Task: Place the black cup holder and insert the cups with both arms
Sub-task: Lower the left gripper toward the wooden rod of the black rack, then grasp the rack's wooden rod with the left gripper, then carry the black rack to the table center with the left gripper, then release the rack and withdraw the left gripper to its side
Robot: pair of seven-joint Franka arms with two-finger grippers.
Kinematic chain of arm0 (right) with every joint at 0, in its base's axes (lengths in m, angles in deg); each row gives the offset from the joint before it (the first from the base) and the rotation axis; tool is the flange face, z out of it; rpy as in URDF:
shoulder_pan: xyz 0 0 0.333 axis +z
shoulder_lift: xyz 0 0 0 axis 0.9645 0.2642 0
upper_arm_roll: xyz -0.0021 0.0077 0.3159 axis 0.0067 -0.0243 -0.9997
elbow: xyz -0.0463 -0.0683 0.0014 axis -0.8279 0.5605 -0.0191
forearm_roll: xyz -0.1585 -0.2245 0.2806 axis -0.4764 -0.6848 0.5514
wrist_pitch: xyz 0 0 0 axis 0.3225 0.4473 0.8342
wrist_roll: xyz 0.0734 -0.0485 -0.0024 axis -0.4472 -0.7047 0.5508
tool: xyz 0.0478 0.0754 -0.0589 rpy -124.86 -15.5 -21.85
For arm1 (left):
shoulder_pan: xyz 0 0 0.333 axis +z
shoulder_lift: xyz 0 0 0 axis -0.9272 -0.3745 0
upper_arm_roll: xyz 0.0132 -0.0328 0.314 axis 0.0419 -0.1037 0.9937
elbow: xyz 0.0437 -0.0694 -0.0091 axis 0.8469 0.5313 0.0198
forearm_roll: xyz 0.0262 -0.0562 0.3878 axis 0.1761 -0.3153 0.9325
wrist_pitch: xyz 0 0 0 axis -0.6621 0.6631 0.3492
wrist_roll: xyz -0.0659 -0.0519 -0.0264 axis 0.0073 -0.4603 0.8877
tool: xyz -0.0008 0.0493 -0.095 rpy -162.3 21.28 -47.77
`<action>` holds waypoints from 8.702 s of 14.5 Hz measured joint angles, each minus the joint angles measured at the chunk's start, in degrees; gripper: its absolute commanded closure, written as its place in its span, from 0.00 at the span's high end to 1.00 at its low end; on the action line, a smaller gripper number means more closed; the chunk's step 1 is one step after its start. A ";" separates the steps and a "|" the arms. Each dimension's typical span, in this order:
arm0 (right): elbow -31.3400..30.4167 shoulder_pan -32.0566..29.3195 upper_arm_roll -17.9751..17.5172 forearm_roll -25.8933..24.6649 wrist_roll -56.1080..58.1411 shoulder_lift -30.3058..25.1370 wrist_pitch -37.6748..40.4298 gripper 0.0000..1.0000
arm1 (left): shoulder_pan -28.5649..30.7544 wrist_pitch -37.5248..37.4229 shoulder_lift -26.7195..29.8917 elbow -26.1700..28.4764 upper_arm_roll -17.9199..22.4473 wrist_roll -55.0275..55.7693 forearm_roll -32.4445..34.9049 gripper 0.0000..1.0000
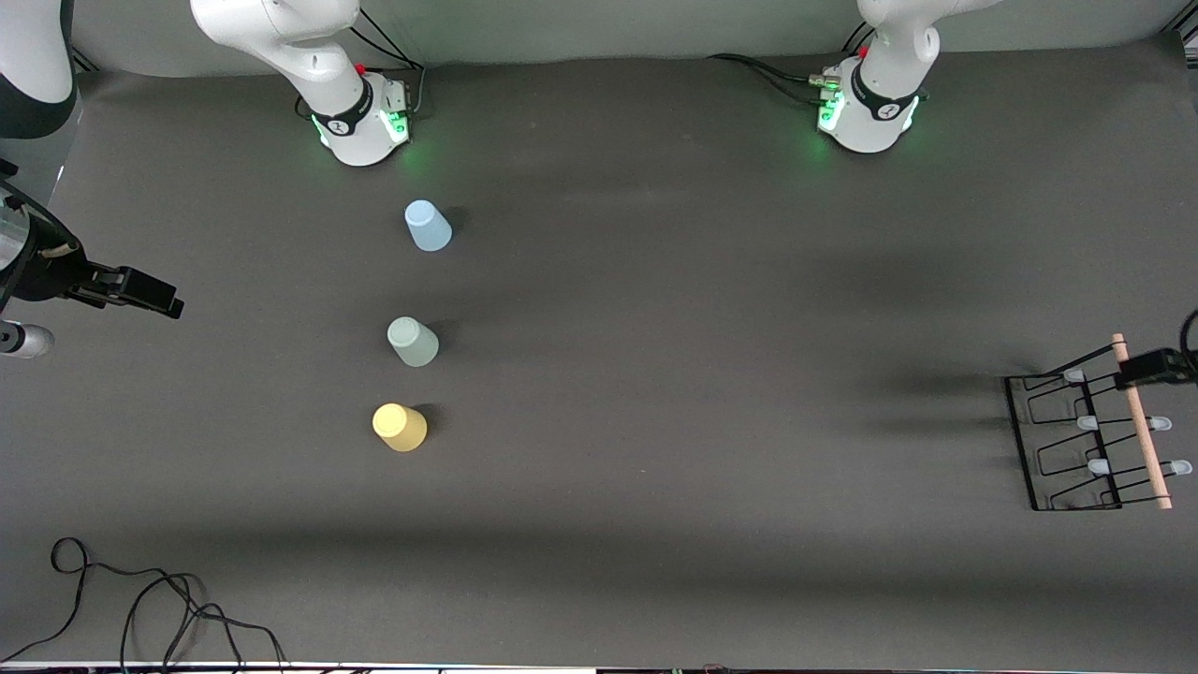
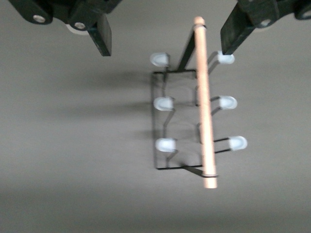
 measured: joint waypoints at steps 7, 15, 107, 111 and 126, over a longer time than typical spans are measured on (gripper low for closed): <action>-0.01 0.00 0.00 0.00 0.03 0.00 0.13 1.00 | 2.21 2.64 -5.42 0.01 -0.05 -5.22 0.44 0.83; -0.01 -0.01 0.00 0.00 0.03 0.00 0.31 1.00 | 3.89 6.72 -10.69 0.01 -0.47 -7.51 1.64 0.27; 0.02 -0.08 0.83 -0.01 1.26 0.00 0.87 1.00 | -33.15 -10.96 6.47 -1.85 -4.08 37.17 -7.02 1.00; 0.02 -0.07 0.83 -0.01 1.28 0.00 0.89 1.00 | -23.59 -11.50 9.17 0.30 -4.04 27.24 0.25 1.00; -13.39 10.66 0.00 0.38 -8.38 -0.02 -12.26 1.00 | -13.41 -9.84 21.53 11.73 -4.13 15.44 1.09 1.00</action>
